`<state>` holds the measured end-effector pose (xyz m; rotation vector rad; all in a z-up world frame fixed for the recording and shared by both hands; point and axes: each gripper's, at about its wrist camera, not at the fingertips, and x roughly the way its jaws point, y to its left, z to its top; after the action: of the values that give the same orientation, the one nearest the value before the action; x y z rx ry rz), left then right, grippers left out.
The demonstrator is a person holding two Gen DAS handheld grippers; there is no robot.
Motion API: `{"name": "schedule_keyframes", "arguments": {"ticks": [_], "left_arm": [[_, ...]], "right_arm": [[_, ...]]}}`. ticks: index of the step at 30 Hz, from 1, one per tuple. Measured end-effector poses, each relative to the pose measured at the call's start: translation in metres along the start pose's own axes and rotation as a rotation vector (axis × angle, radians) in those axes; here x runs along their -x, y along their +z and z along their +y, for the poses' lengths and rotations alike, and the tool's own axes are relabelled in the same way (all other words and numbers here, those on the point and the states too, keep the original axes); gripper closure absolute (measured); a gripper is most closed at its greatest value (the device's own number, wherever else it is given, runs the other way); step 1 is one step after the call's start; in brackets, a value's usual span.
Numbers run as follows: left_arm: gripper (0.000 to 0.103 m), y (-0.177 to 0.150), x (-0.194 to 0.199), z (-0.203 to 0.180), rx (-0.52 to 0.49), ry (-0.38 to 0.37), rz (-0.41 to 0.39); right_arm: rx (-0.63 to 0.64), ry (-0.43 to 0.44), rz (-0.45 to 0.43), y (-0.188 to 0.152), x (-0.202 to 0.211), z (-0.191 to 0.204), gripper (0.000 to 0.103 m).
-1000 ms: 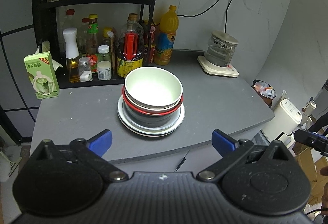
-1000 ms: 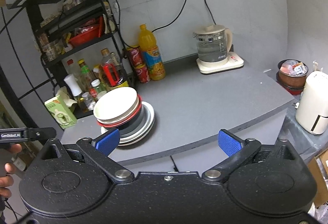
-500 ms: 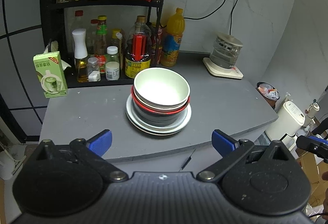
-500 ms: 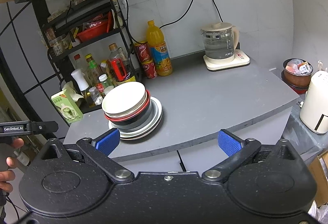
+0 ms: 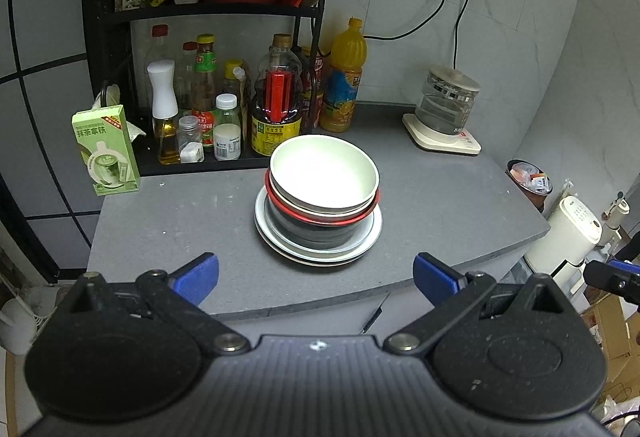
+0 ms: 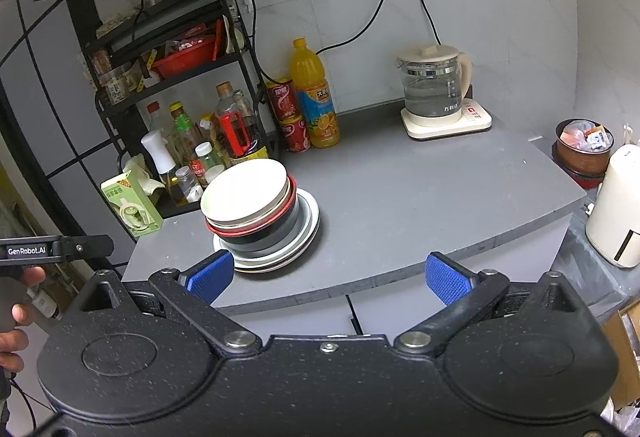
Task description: Organize plates and bowls
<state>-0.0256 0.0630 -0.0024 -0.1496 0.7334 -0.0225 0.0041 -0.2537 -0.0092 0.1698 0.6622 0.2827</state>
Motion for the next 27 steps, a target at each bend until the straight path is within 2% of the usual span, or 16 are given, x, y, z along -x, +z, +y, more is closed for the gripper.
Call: {"name": "schedule_keyframes", "arguments": {"ticks": [27], "left_arm": [[0.001, 0.0013, -0.0037, -0.0039, -0.002, 0.015, 0.015]], "right_arm": [[0.005, 0.005, 0.017, -0.0004, -0.003, 0.0021, 0.0]]}}
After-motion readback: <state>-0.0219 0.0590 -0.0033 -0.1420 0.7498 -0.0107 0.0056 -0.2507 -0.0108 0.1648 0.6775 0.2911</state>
